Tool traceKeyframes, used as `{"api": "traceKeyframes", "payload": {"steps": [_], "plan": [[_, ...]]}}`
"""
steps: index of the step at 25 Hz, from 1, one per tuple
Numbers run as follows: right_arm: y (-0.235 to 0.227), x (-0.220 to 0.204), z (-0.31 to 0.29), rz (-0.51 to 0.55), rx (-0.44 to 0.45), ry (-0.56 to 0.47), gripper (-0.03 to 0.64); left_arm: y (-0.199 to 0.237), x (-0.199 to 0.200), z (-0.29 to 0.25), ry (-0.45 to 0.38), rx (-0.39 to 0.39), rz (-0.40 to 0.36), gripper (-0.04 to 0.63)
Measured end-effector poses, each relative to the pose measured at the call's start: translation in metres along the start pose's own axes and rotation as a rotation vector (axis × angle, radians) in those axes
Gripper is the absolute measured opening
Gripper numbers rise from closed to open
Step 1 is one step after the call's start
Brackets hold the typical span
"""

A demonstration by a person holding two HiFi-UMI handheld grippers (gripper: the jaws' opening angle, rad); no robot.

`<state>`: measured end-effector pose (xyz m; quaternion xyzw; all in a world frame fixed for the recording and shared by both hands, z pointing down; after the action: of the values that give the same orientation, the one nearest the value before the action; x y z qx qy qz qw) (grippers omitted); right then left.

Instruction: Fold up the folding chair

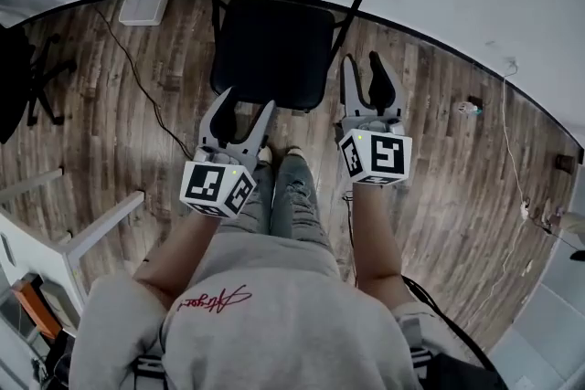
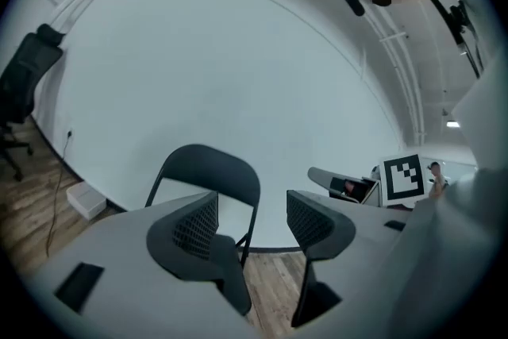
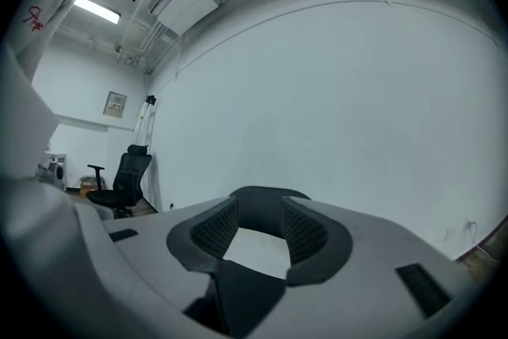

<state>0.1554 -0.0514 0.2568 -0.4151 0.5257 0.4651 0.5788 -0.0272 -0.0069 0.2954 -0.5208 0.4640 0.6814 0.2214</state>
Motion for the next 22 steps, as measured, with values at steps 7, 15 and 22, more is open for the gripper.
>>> {"api": "traceKeyframes", "payload": {"steps": [7, 15, 22], "plan": [[-0.055, -0.112, -0.031, -0.025, -0.03, 0.13, 0.161, 0.081, -0.156, 0.029, 0.211, 0.32, 0.268, 0.268], [-0.092, -0.233, -0.076, -0.016, -0.011, 0.255, 0.183, 0.155, -0.317, 0.043, 0.257, 0.599, 0.617, 0.268], [-0.122, -0.279, -0.106, -0.034, -0.023, 0.284, 0.196, 0.183, -0.375, 0.037, 0.163, 0.483, 0.895, 0.268]]}}
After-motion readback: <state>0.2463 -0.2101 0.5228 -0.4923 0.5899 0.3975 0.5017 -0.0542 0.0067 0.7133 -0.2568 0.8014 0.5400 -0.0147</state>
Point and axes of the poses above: the fingertips, and each gripper's own axes: z backward along the fingers, y to its left, x out of its top, the point moved 2 cm from there along z, backward along the fingers, and after that the axes turned 11 degrees about -y, right-handed, at the moved point
